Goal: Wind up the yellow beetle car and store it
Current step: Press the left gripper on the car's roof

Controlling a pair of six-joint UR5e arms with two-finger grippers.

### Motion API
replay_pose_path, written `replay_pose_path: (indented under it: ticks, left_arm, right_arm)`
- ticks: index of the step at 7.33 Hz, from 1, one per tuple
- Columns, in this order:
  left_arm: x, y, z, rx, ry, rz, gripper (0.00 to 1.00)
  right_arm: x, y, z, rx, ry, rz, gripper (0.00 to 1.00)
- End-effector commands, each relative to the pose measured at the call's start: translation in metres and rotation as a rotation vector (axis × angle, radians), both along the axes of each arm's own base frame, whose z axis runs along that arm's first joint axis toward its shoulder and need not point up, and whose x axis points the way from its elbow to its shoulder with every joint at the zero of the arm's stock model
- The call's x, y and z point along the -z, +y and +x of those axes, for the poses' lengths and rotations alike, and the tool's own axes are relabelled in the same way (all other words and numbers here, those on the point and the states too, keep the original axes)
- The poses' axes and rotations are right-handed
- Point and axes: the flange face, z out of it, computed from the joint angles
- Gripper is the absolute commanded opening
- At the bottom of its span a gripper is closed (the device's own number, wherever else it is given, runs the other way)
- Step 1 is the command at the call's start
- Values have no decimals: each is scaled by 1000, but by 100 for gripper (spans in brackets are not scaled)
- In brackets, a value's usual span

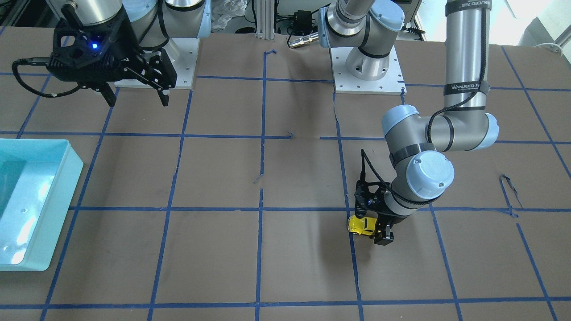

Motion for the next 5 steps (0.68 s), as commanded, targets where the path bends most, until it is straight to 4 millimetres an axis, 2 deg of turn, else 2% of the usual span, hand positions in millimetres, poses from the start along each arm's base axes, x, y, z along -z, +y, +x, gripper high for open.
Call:
replay_pose_path:
  ticks: [1,3,5]
  left_arm:
    - [0,-1,-3,0,27,0,74]
    - [-1,-1,-2,0,24,-4,55]
    - [-1,-1,-2,-3,19,-4,12]
  right_arm:
    - [0,0,0,0,-2,-1,100]
    - [0,0,0,0,0,-1,100]
    - [0,0,0,0,-2,-4,100]
